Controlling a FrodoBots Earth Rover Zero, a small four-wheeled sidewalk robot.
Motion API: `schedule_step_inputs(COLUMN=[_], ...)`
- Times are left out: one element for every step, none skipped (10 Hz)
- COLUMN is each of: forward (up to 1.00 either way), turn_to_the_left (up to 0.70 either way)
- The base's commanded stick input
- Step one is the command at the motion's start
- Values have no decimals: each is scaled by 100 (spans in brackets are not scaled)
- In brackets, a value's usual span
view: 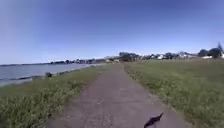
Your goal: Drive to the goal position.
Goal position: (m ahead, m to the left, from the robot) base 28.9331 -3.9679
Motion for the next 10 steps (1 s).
schedule_step_inputs(forward=[70, 70, 70, 70, 70, 70, 70, 70, 70, 70], turn_to_the_left=[0, 0, 0, 0, 0, 0, 0, 0, 0, 0])
